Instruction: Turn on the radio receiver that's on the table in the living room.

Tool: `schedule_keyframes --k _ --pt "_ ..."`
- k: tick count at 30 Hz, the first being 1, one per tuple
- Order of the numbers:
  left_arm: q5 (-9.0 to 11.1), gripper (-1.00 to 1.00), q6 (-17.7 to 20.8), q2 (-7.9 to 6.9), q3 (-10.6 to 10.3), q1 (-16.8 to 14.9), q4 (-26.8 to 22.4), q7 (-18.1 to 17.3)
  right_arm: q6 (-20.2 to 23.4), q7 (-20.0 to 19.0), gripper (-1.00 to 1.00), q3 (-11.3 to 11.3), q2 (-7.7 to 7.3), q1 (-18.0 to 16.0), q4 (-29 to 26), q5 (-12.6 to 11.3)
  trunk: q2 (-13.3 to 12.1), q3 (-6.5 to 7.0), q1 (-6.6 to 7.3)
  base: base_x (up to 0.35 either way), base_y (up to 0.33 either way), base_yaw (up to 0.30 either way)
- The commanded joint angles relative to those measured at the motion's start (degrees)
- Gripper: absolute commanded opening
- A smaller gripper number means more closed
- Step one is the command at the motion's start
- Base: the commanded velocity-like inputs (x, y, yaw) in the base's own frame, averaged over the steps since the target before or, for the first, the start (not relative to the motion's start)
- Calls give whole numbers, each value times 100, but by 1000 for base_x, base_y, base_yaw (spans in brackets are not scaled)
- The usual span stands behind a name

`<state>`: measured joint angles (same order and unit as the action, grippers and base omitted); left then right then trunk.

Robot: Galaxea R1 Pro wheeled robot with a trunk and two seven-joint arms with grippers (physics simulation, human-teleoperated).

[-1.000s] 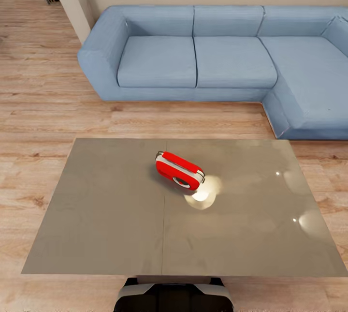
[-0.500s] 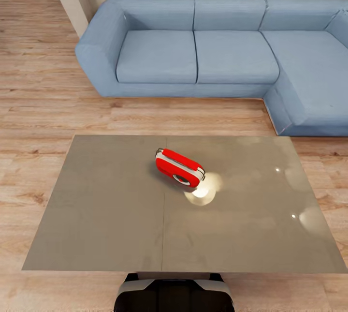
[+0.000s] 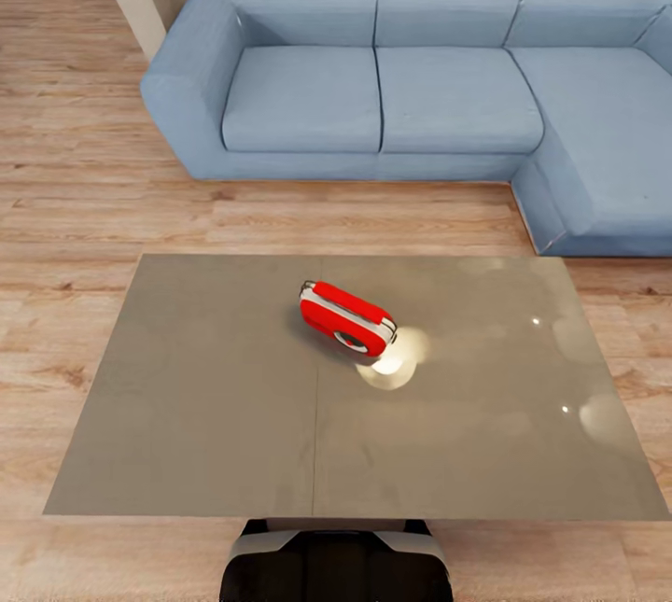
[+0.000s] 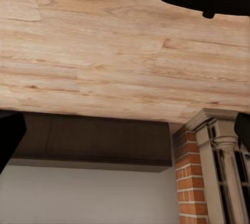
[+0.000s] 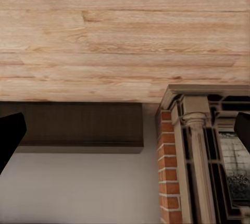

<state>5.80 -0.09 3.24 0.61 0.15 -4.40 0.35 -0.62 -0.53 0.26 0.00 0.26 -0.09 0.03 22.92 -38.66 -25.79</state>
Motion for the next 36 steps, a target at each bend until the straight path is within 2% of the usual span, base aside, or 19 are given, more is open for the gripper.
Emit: schedule_keyframes --k 1,15,36 --pt "0 100 0 0 0 1 0 0 0 0 100 0 0 0 0 1 0 -10 0 0 0 0" --pt "0 100 -12 1 0 1 -8 0 0 -6 100 -4 0 0 0 -3 0 -130 0 0 0 0" --pt "0 100 -26 1 0 0 -9 0 1 -10 100 -1 0 0 0 -3 0 -144 0 0 0 0"
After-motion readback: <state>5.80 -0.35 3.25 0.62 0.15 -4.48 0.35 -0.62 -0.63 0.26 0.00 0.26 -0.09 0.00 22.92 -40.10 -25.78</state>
